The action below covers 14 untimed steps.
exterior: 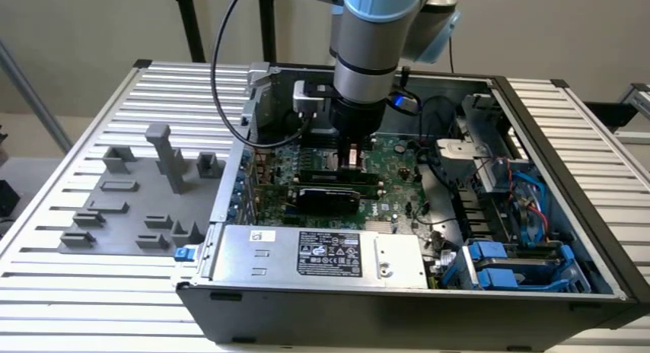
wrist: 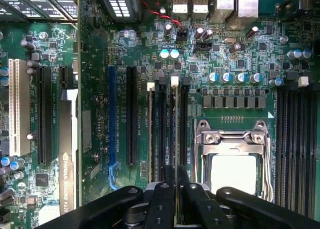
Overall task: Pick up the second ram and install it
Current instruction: 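Press down the second ram until it locks into place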
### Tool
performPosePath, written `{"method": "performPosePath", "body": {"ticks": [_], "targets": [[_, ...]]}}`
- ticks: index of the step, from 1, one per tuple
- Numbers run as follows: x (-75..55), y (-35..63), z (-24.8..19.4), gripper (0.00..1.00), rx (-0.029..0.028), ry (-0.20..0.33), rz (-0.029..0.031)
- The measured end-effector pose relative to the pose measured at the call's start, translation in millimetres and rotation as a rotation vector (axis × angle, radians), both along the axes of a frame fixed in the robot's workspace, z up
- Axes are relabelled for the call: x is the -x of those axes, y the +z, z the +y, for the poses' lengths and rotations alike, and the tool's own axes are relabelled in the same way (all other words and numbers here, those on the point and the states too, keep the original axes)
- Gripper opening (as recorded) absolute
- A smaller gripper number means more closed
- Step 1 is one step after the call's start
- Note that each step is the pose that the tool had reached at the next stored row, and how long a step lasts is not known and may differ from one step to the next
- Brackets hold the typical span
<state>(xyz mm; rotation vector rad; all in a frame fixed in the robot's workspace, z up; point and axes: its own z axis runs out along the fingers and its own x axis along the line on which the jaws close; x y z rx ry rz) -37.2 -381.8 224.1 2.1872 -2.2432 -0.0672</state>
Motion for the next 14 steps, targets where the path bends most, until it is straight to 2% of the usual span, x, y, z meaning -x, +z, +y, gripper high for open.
{"method": "performPosePath", "body": {"ticks": [14], "targets": [[-0.2, -1.1, 0.0, 0.0, 0.0001, 0.0, -0.0004]]}}
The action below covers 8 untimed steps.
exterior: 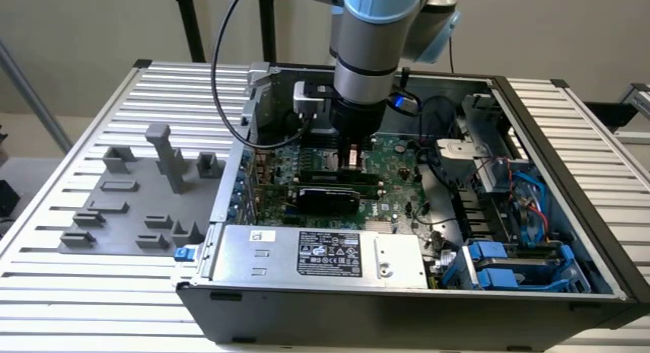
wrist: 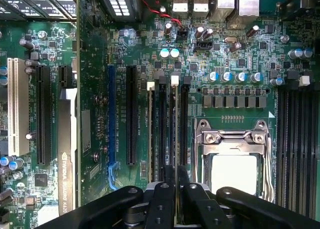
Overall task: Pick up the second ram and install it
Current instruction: 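Press down the second ram until it locks into place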
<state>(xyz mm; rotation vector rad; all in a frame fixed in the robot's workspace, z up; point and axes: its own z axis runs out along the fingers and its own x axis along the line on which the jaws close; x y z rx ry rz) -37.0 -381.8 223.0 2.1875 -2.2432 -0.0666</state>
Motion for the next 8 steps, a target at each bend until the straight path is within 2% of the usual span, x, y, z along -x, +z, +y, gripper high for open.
{"method": "performPosePath", "body": {"ticks": [6, 7, 8], "targets": [[0.1, 0.0, 0.0, 0.0, -0.0001, 0.0, 0.0], [0.0, 0.0, 0.0, 1.0, -0.0001, 0.0, -0.0001], [0.0, 0.0, 0.0, 1.0, -0.0001, 0.0, -0.0001]]}}
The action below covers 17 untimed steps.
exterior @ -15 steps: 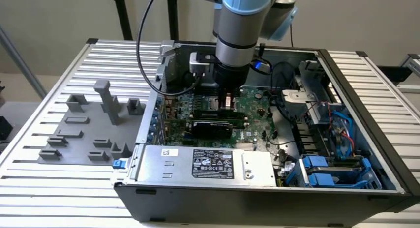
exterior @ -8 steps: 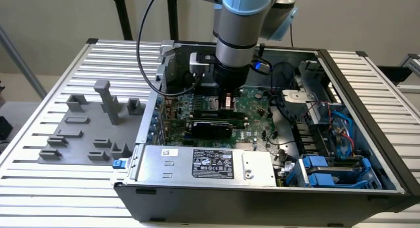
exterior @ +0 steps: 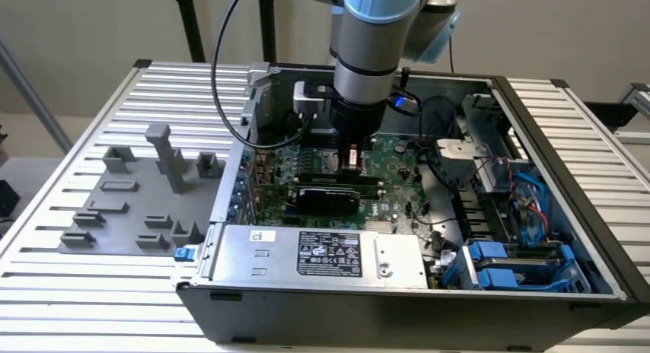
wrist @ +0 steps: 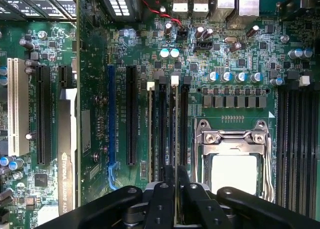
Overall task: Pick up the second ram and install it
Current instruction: 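Press down the second ram until it locks into place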
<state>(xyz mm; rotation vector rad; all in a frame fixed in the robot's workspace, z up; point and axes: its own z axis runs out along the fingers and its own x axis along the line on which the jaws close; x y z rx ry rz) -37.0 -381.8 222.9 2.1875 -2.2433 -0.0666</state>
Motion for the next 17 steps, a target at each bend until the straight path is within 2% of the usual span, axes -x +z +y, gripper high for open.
{"method": "performPosePath", "body": {"ticks": [4, 11, 12, 17], "targets": [[0.0, 1.4, 0.0, 1.0, -0.0001, 0.0, -0.0001], [2.7, 15.8, 0.0, 1.0, 0.0001, 0.0, 0.0], [3.6, 16.5, 0.0, 0.0, 0.0, 0.0, 0.0], [5.6, 17.8, 0.0, 0.0, -0.0002, 0.0, -0.0001]]}}
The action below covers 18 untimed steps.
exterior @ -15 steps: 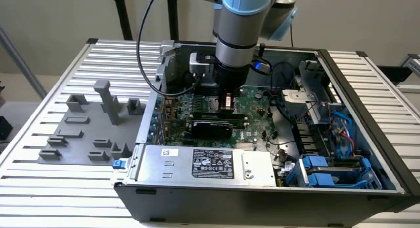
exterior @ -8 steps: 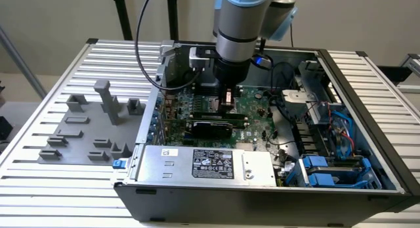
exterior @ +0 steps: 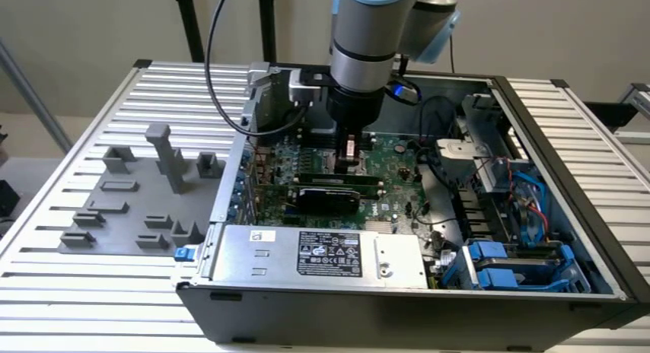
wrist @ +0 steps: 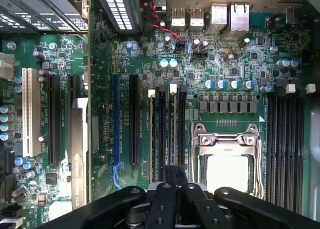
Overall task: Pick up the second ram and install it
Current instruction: 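Press down the second ram until it locks into place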
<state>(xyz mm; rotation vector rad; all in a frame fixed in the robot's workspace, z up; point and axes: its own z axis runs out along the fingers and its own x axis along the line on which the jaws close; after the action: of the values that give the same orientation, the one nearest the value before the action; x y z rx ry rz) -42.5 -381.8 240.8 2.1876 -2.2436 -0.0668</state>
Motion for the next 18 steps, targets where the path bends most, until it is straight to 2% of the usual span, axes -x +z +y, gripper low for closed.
{"method": "performPosePath", "body": {"ticks": [18], "targets": [[-0.8, -4.5, 1.4, 0.0, 0.0, 0.0, -0.0025]]}}
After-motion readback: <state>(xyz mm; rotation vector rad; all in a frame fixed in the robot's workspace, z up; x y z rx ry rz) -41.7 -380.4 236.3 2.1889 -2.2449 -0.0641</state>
